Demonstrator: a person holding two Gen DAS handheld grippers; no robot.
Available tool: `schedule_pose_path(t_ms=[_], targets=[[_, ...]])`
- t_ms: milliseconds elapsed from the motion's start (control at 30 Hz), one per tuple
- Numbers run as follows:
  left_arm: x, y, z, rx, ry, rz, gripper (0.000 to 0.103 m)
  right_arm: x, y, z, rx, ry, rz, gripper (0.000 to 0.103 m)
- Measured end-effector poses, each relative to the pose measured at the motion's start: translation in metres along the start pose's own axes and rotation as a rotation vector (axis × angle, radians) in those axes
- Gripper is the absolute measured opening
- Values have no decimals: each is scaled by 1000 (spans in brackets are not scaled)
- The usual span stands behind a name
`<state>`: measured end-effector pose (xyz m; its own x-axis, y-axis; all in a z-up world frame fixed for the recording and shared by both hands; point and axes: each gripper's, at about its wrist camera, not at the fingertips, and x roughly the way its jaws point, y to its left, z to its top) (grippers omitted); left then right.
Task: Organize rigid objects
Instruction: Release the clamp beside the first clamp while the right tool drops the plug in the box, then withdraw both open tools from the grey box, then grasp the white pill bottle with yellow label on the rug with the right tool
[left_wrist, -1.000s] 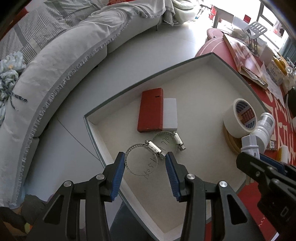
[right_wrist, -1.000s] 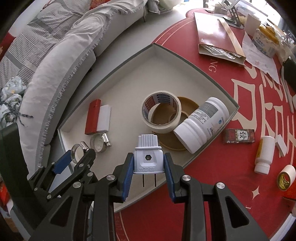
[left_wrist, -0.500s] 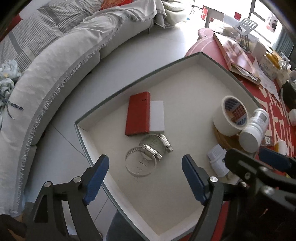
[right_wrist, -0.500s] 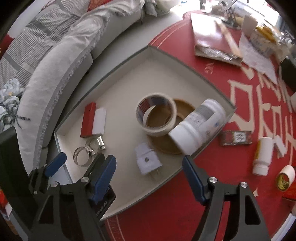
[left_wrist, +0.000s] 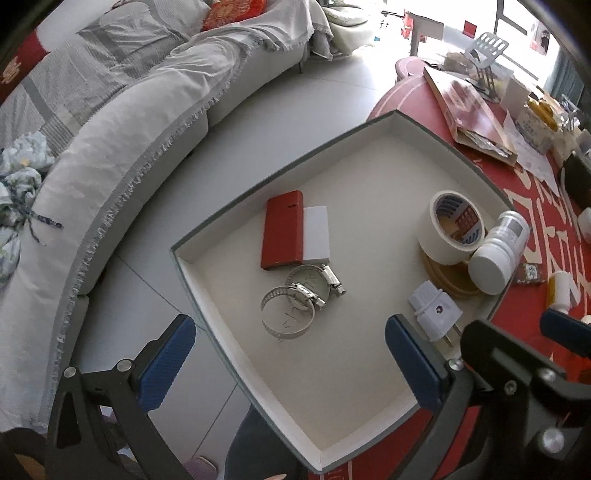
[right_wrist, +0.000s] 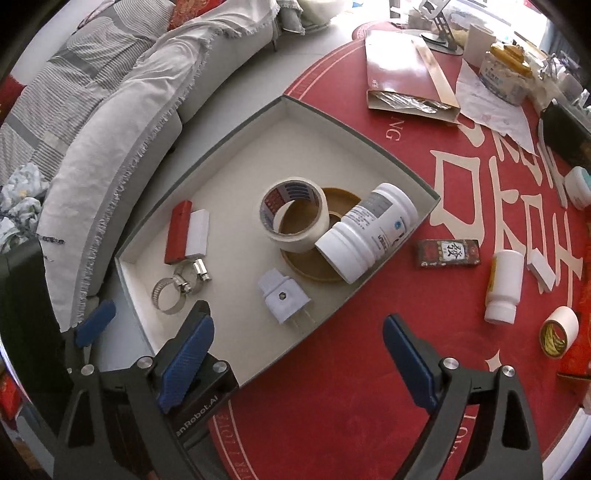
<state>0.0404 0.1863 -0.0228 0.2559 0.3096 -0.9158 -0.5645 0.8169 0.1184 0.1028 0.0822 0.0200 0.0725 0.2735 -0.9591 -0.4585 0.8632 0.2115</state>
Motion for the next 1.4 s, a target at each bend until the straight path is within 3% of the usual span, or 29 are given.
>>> schedule_pose_path(t_ms=[133, 167, 433, 633, 867, 1067, 1200, 1400], targets=[[-7, 4, -1, -15, -6, 7, 102, -7, 4, -2, -15, -16, 0, 96], [-9, 5, -2, -17, -7, 10, 102, -8, 5, -3, -16, -20, -13, 102], [-25, 1, -12, 11, -16, 35, 102, -23, -1, -10, -2, -52, 26, 102], [-31, -17, -26, 66, 18, 23, 103, -29, -24, -24, 31, -27, 53, 102], [-38, -66, -46, 167, 56, -88, 103, -18, -95, -40, 175, 29, -17, 102], [-40, -103, -60, 249, 81, -138, 103, -19, -118, -34, 100, -19, -133, 102], [-38, -107, -56, 233, 106, -166, 103, -9, -121, -24, 37, -33, -194, 102], [-44, -83, -33, 88, 94, -199, 103, 10, -140, -3, 78, -46, -139, 102]])
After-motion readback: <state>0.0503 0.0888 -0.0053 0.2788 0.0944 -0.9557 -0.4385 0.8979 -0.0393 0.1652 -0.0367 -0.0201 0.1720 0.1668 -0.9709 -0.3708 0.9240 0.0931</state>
